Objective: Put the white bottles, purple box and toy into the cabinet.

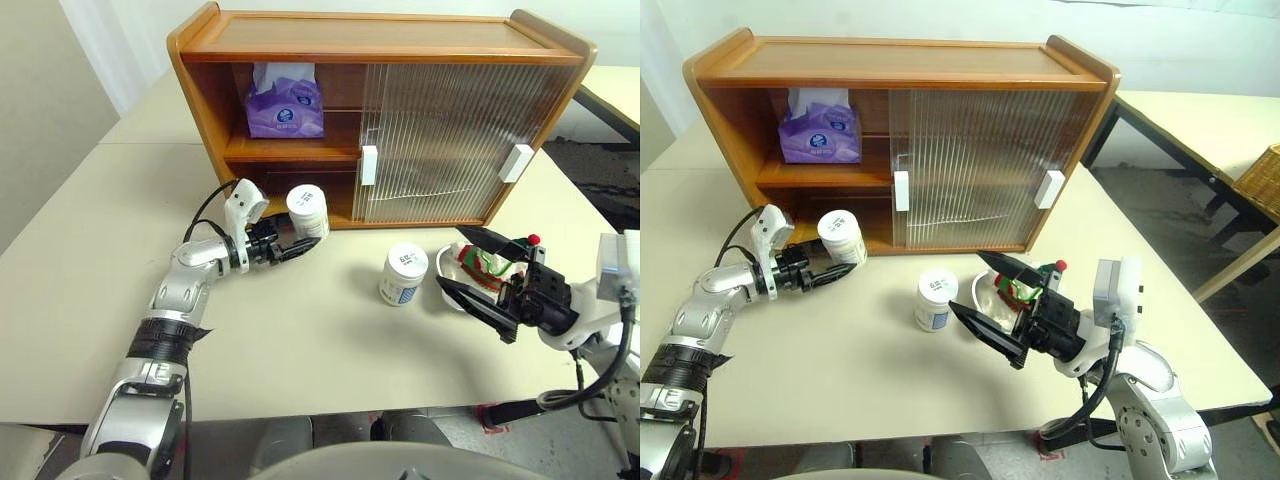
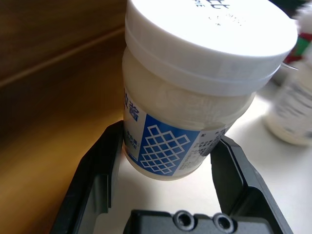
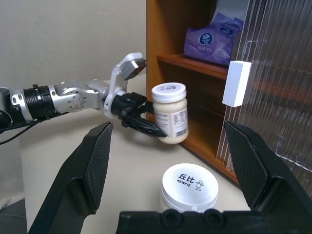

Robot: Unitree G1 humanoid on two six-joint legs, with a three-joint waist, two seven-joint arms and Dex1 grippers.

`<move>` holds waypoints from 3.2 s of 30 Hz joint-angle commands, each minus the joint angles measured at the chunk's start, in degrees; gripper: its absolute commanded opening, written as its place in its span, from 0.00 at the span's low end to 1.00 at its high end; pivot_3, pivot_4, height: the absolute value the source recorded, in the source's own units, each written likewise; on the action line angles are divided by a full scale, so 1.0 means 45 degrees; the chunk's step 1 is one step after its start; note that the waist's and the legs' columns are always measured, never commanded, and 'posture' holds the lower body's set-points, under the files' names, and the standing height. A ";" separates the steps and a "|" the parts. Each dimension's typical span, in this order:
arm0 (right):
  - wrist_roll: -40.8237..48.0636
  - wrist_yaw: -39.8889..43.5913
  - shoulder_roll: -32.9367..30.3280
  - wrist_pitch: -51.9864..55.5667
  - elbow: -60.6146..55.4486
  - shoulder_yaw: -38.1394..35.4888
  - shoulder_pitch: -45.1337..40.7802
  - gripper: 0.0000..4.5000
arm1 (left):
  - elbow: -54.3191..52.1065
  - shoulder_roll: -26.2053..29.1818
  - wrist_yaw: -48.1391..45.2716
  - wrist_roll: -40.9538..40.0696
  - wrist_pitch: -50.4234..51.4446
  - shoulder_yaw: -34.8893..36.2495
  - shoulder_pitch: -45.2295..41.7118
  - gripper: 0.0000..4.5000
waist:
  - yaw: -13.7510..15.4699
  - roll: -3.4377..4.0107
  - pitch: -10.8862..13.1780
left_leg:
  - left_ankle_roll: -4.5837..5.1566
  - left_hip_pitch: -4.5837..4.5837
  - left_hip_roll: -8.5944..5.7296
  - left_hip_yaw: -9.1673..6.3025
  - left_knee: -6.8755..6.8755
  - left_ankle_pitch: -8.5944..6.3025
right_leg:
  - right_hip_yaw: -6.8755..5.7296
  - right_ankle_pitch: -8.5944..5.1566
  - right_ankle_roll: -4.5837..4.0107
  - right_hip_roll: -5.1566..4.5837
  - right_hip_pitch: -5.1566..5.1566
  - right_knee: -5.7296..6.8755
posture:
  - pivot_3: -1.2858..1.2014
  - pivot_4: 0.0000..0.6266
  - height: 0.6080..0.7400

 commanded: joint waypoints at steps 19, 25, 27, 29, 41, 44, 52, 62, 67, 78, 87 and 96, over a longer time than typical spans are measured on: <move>-0.0188 -0.0200 -0.0142 0.0360 -0.0151 0.0120 -0.0094 1.00 | 0.0843 -0.2603 0.6787 0.2592 0.1397 -0.0159 -0.1278 0.67 | 0.0024 -0.0012 0.0007 | -0.0006 0.0010 -0.0016 0.0050 0.0010 0.0004 | 0.0006 0.0028 0.0062 0.0000 0.0019 -0.0003 | 0.54 0.00 1.00; -0.0165 -0.0276 -0.0173 0.0452 -0.0205 0.0088 -0.0159 1.00 | 0.1337 -0.3229 0.7904 0.2567 0.1549 0.0177 -0.1497 0.67 | 0.0037 -0.0019 0.0012 | -0.0020 0.0011 -0.0017 0.0049 0.0007 0.0012 | 0.0006 0.0033 0.0076 0.0000 0.0019 -0.0004 | 0.54 0.00 1.00; -0.0153 -0.0300 -0.0174 0.0490 -0.0239 0.0081 -0.0185 1.00 | 0.1443 -0.3283 0.8115 0.2583 0.1614 0.0230 -0.1566 0.67 | 0.0036 -0.0019 0.0012 | -0.0020 0.0012 -0.0017 0.0050 0.0008 0.0012 | 0.0007 0.0034 0.0078 0.0000 0.0019 -0.0004 | 0.54 0.00 1.00; -0.0141 -0.0317 -0.0176 0.0524 -0.0272 0.0072 -0.0205 1.00 | 0.1577 -0.3221 0.8332 0.2702 0.1483 0.0238 -0.1625 0.67 | 0.0037 -0.0019 0.0012 | -0.0021 0.0013 -0.0017 0.0049 0.0007 0.0013 | 0.0006 0.0034 0.0079 0.0001 0.0020 -0.0003 | 0.54 0.00 1.00; -0.0063 -0.0318 -0.0286 0.0539 -0.0309 -0.0047 -0.0198 1.00 | 0.2508 -0.3380 0.9001 0.2364 0.1465 0.0853 -0.2112 0.67 | 0.0051 -0.0021 0.0013 | -0.0022 0.0022 -0.0021 0.0044 0.0011 0.0022 | 0.0004 0.0043 0.0083 0.0001 0.0029 -0.0001 | 0.54 0.00 1.00; -0.0081 -0.0318 -0.0281 0.0533 -0.0321 -0.0038 -0.0193 1.00 | 0.2674 -0.3605 0.8916 0.2175 0.1496 0.0985 -0.2239 0.67 | 0.0051 -0.0022 0.0014 | -0.0017 0.0022 -0.0024 0.0044 0.0012 0.0038 | 0.0004 0.0048 0.0075 0.0002 0.0033 -0.0002 | 0.53 0.00 1.00; -0.0070 -0.0269 -0.0279 0.0484 -0.0358 -0.0095 -0.0107 1.00 | 0.2631 -0.3971 0.8913 0.1866 0.1770 0.1130 -0.2236 0.67 | 0.0043 -0.0033 0.0021 | 0.0001 0.0019 -0.0041 0.0047 0.0023 0.0061 | 0.0009 0.0045 0.0064 0.0000 0.0039 -0.0004 | 0.53 0.00 1.00; -0.0129 -0.0328 -0.0311 0.0518 -0.0416 -0.0040 -0.0271 1.00 | 0.2413 -0.4105 0.8964 0.1813 0.2092 0.1188 -0.2087 0.88 | 0.0050 -0.0033 0.0021 | 0.0002 0.0021 -0.0047 0.0046 0.0022 0.0062 | 0.0009 0.0046 0.0065 -0.0001 0.0045 -0.0003 | 0.54 0.00 1.00; -0.0156 -0.0345 -0.0322 0.0525 -0.0414 -0.0017 -0.0338 1.00 | 0.2119 -0.4072 0.8824 0.1740 0.2227 0.1090 -0.1899 0.99 | 0.0050 -0.0034 0.0021 | 0.0004 0.0024 -0.0050 0.0045 0.0023 0.0064 | 0.0010 0.0045 0.0063 -0.0001 0.0049 -0.0003 | 0.54 0.00 1.00; -0.0164 -0.0334 -0.0373 0.0656 -0.0330 0.0038 -0.0482 1.00 | -0.1200 -0.3790 0.8603 0.1903 0.3337 0.0680 0.0010 0.99 | 0.0054 -0.0033 0.0021 | 0.0006 0.0022 -0.0059 0.0047 0.0019 0.0063 | 0.0010 0.0025 0.0032 -0.0001 0.0049 -0.0005 | 0.54 0.00 1.00; -0.0185 -0.0265 -0.0370 0.0724 -0.0248 0.0130 -0.0588 1.00 | -0.2484 -0.3813 0.8971 0.2250 0.2629 0.0448 0.1058 0.40 | 0.0121 -0.0033 0.0020 | 0.0009 0.0027 -0.0067 0.0034 0.0021 0.0064 | 0.0010 0.0030 0.0011 -0.0002 0.0054 -0.0003 | 0.55 0.00 1.00; -0.0192 -0.0396 -0.0369 0.0922 -0.0371 0.0133 -0.0712 1.00 | -0.1405 -0.3673 1.0144 0.3092 0.1903 0.0637 0.0313 0.00 | 0.0187 -0.0034 0.0021 | 0.0009 0.0027 -0.0068 0.0028 0.0021 0.0064 | 0.0010 0.0031 0.0009 -0.0002 0.0053 -0.0003 | 0.54 0.00 1.00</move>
